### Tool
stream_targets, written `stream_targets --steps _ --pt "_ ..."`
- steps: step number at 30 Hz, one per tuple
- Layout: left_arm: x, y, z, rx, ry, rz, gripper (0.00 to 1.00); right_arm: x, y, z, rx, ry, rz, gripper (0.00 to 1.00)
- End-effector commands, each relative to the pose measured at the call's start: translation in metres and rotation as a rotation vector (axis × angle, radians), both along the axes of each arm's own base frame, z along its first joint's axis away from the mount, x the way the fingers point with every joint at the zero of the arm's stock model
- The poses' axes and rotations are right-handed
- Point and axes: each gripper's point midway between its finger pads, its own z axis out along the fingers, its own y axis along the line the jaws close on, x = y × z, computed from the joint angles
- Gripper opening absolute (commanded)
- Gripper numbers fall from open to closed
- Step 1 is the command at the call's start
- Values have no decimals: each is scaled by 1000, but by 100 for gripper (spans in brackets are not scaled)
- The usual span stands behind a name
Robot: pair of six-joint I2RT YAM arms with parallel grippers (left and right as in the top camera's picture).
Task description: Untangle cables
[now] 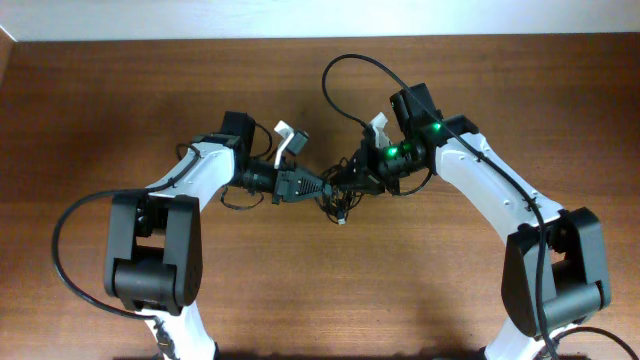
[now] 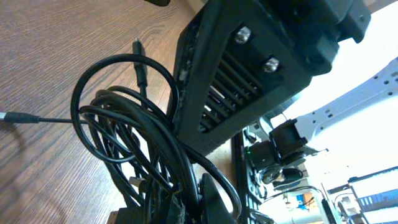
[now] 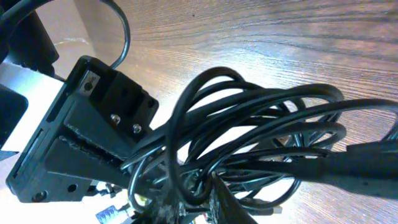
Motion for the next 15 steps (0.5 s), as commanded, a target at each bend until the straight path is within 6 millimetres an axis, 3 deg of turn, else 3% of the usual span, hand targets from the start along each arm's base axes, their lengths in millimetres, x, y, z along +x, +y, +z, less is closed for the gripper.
stream_targets --steps 1,10,12,15 --pt "-2 -2 11 -82 4 -7 1 -2 4 -8 -50 -8 0 18" --pt "-2 -2 13 -94 6 -8 0 3 2 -13 -91 -29 -23 18" --pt "-2 -2 13 -93 10 -7 0 5 1 -15 -106 -35 -28 4" --pt "-2 -1 2 -27 4 -5 0 7 -4 -7 -95 -87 -8 4"
